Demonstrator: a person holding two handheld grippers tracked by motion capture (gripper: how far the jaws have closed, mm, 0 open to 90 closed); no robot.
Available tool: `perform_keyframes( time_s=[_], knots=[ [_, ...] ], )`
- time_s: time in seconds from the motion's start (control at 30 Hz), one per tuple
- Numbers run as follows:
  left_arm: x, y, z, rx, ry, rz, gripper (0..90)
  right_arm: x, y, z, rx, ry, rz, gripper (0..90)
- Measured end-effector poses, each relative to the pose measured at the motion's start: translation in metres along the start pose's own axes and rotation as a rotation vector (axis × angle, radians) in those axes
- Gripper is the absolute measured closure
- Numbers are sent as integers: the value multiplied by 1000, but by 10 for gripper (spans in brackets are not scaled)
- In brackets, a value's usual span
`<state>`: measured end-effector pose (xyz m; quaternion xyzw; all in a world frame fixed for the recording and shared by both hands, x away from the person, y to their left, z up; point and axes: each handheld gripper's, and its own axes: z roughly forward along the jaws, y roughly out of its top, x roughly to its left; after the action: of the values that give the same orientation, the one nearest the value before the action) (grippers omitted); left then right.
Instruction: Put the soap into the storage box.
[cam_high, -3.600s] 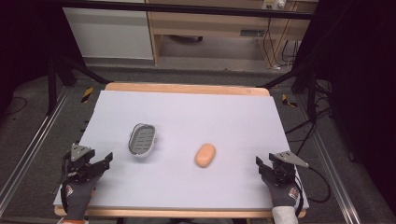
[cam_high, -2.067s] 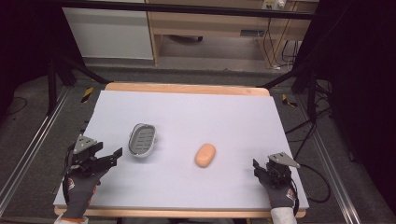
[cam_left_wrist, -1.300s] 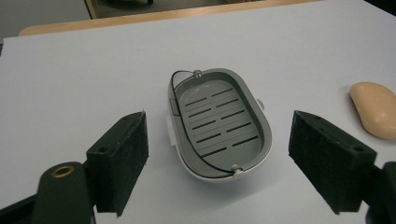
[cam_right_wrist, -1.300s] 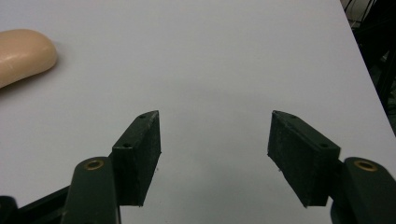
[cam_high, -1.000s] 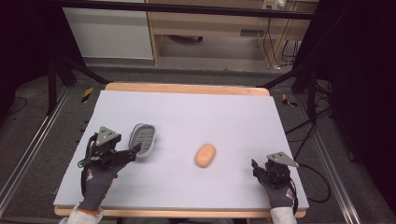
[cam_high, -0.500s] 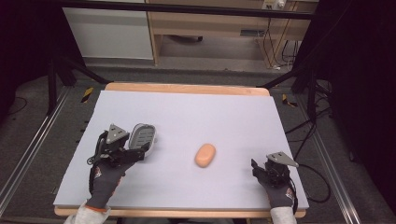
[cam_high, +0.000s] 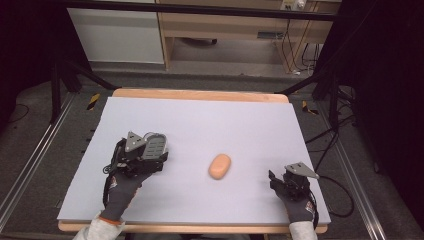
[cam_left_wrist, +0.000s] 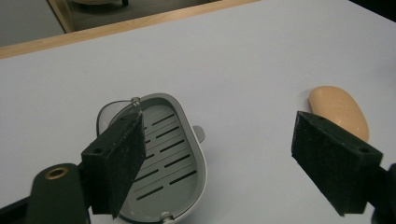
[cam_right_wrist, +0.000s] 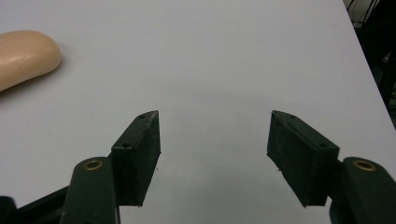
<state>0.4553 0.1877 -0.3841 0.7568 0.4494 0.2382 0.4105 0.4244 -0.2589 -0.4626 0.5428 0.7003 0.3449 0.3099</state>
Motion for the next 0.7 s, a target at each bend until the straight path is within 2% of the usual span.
perform_keyframes(
  time_s=[0.53, 0.7],
  knots=[
    [-21, 8, 17, 34, -20, 40, 168, 1, 0, 1, 5, 6, 2, 364],
    [-26, 10, 22, 41, -38, 50, 167, 1, 1, 1, 6, 5, 1, 364]
  ],
)
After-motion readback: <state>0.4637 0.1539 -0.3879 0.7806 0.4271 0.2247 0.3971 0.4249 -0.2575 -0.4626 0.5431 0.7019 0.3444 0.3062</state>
